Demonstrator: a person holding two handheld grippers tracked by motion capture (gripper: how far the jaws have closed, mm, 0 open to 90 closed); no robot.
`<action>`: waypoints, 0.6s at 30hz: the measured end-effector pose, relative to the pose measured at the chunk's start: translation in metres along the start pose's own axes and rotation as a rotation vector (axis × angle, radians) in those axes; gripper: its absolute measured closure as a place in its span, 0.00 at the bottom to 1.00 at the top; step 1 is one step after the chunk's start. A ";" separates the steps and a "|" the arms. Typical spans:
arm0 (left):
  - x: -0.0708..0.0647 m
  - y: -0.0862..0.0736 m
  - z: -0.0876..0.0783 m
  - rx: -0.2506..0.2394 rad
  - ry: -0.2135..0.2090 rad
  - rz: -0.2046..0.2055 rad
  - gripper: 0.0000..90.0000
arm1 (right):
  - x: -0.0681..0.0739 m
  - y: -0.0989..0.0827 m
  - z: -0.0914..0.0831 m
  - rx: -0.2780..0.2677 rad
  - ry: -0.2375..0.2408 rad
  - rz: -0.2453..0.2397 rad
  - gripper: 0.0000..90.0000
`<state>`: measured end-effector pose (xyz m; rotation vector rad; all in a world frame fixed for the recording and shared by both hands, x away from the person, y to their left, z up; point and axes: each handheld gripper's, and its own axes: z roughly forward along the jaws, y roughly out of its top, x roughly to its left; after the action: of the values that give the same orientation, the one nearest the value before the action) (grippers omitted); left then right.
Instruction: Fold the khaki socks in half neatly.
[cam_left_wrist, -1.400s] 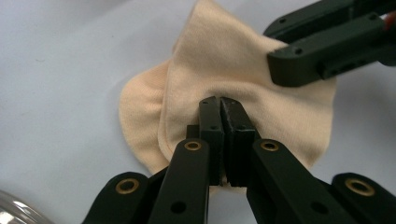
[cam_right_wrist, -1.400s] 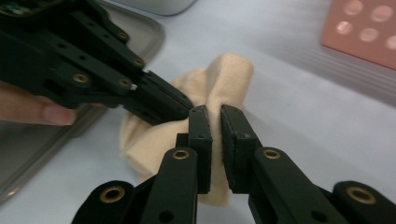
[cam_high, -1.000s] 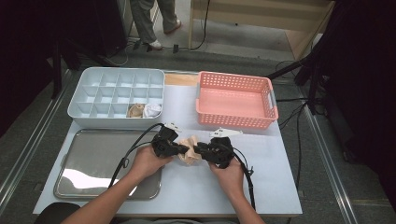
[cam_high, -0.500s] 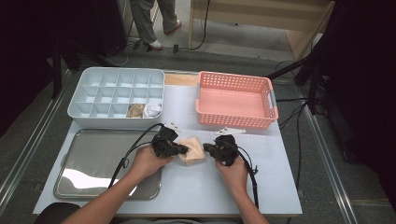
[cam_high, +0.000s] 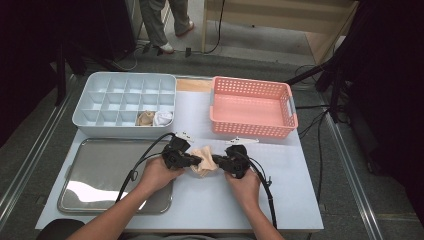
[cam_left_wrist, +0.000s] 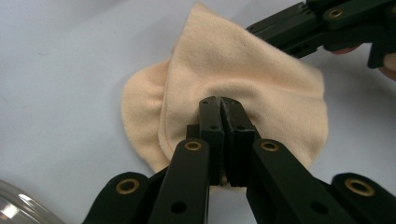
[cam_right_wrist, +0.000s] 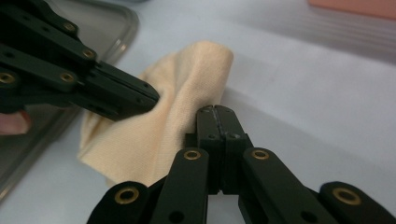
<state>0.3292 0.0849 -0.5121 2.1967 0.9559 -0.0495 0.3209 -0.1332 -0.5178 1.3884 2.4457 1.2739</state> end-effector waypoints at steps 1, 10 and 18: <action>0.000 0.000 0.000 0.000 0.001 0.001 0.99 | 0.001 0.001 -0.001 -0.006 0.008 0.001 1.00; -0.001 0.000 0.000 0.001 0.003 0.004 0.99 | 0.009 0.005 -0.002 -0.030 0.053 0.001 1.00; 0.000 0.000 -0.001 0.004 0.002 -0.002 0.98 | 0.017 0.008 -0.002 -0.031 0.055 -0.020 1.00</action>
<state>0.3290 0.0852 -0.5116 2.2002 0.9592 -0.0505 0.3155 -0.1196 -0.5053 1.3359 2.4573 1.3574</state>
